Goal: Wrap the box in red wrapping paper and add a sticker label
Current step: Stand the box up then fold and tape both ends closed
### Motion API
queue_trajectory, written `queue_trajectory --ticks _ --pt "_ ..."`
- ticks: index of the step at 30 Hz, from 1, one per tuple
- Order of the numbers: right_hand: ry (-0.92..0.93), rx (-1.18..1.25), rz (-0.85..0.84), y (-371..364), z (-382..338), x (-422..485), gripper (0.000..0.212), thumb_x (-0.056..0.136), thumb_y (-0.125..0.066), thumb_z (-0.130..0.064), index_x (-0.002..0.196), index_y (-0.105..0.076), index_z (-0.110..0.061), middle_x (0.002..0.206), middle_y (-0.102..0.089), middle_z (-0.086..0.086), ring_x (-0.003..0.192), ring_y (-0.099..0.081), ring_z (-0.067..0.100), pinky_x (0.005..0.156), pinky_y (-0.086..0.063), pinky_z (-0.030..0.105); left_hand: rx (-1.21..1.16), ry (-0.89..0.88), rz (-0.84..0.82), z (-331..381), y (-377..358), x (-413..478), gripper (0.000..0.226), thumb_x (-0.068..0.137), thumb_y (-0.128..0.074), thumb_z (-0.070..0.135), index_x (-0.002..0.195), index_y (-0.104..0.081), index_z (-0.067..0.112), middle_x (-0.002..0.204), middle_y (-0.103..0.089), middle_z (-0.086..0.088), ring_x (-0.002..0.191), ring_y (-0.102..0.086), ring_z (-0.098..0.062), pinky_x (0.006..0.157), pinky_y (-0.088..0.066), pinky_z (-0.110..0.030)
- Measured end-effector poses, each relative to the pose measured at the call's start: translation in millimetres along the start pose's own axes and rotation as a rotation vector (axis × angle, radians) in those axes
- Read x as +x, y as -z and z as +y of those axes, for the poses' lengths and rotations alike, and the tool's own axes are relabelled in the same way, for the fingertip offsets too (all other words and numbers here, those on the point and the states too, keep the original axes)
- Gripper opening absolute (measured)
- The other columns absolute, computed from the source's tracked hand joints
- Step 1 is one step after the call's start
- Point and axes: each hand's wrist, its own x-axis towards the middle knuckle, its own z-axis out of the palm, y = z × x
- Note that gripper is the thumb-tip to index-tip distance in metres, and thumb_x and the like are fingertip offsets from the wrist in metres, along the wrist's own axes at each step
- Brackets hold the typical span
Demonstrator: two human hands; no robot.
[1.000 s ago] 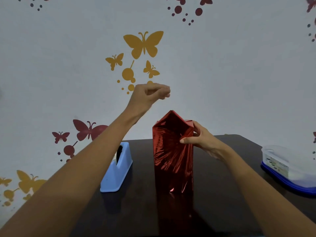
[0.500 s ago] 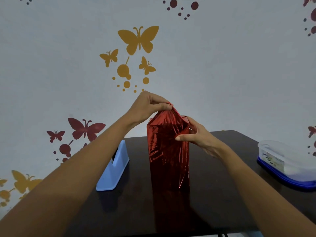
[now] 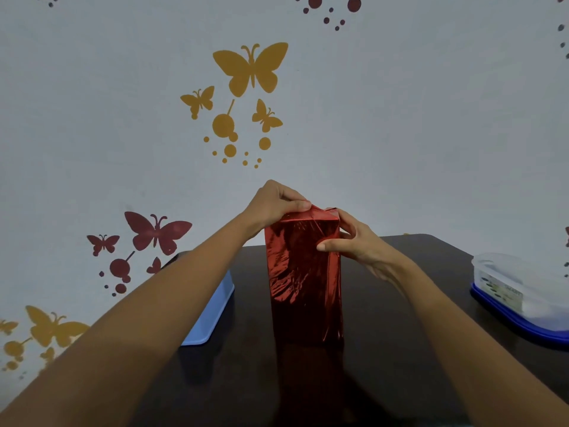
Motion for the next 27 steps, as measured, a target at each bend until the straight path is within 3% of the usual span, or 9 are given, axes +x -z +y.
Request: queue_trajectory --ticks 4,7,9,11,14,15,17,21,27 --pt "-0.007 0.006 0.001 1.1 1.6 0.9 0.066 0.065 -0.08 -0.02 0.124 -0.054 -0.029 0.124 -0.06 -0.008 0.12 -0.053 0.016 0.102 -0.044 0.037 0.076 0.024 -0.04 1.2 -0.8 -1.9 0.026 0.081 -0.072 0.016 0.105 -0.072 0.007 0.119 -0.066 -0.007 0.11 -0.061 -0.015 0.103 -0.043 -0.032" --pt "0.011 0.004 0.023 -3.1 0.2 -1.9 0.063 0.07 -0.08 -0.012 0.125 -0.054 -0.027 0.124 -0.06 -0.009 0.121 -0.052 0.016 0.1 -0.045 0.035 0.104 0.174 -0.055 2.0 0.8 -2.6 0.05 0.08 -0.073 0.029 0.127 -0.06 0.016 0.139 -0.051 -0.008 0.131 -0.045 -0.022 0.108 -0.034 -0.037" --pt "-0.004 0.013 0.014 -5.5 -2.3 -5.0 0.065 0.069 -0.081 -0.015 0.126 -0.053 -0.026 0.124 -0.06 -0.007 0.121 -0.053 0.016 0.098 -0.046 0.033 0.074 0.448 -0.09 0.7 2.7 -4.1 0.072 0.071 -0.077 0.048 0.133 -0.053 0.02 0.134 -0.054 -0.009 0.125 -0.05 -0.031 0.103 -0.039 -0.05" --pt "-0.08 0.044 -0.047 -5.3 -11.8 -6.9 0.075 0.061 -0.084 -0.041 0.127 -0.052 -0.026 0.128 -0.057 -0.003 0.121 -0.053 0.017 0.094 -0.047 0.034 -0.067 0.657 -0.18 -1.2 4.7 -5.0 0.075 0.062 -0.08 0.055 0.122 -0.06 0.015 0.115 -0.067 -0.011 0.106 -0.063 -0.033 0.093 -0.046 -0.059" --pt "-0.239 0.039 0.018 -2.7 -34.6 2.6 0.086 0.07 -0.047 -0.076 0.132 -0.051 -0.017 0.137 -0.05 0.004 0.131 -0.042 0.019 0.107 -0.033 0.048 -0.196 0.717 -0.168 -3.7 4.4 -1.5 0.053 0.065 -0.081 0.044 0.106 -0.064 0.014 0.102 -0.071 -0.011 0.098 -0.067 -0.031 0.093 -0.047 -0.058" --pt "-0.28 -0.002 0.109 -1.3 -41.1 10.3 0.085 0.075 -0.043 -0.075 0.132 -0.05 -0.012 0.137 -0.05 0.003 0.131 -0.041 0.018 0.11 -0.027 0.049 -0.21 0.723 -0.163 -2.0 4.1 -1.4 0.048 0.067 -0.081 0.041 0.104 -0.064 0.014 0.101 -0.071 -0.011 0.099 -0.067 -0.031 0.093 -0.046 -0.058" --pt "-0.355 -0.093 0.237 -5.1 -53.6 23.5 0.067 0.079 -0.06 -0.059 0.124 -0.055 -0.009 0.123 -0.057 0.001 0.12 -0.048 0.019 0.103 -0.031 0.041 -0.222 0.742 -0.174 2.2 3.8 -1.1 0.048 0.066 -0.081 0.037 0.104 -0.064 0.014 0.103 -0.07 -0.012 0.1 -0.066 -0.033 0.094 -0.046 -0.059" --pt "-0.466 -0.148 0.185 -13.6 -62.2 40.2 0.05 0.067 -0.082 -0.036 0.104 -0.064 -0.008 0.099 -0.067 0.006 0.087 -0.062 0.019 0.076 -0.049 0.032 -0.168 0.754 -0.139 7.0 4.3 1.3 0.044 0.068 -0.079 0.036 0.102 -0.063 0.014 0.094 -0.071 -0.012 0.092 -0.068 -0.033 0.092 -0.045 -0.06" --pt "-0.506 -0.063 0.202 -13.9 -56.1 47.3 0.039 0.067 -0.082 -0.025 0.095 -0.064 -0.003 0.091 -0.068 0.009 0.079 -0.065 0.02 0.076 -0.054 0.029 -0.191 0.781 -0.194 4.5 3.7 2.7 0.04 0.069 -0.079 0.035 0.097 -0.065 0.01 0.092 -0.071 -0.011 0.097 -0.067 -0.031 0.097 -0.044 -0.055"
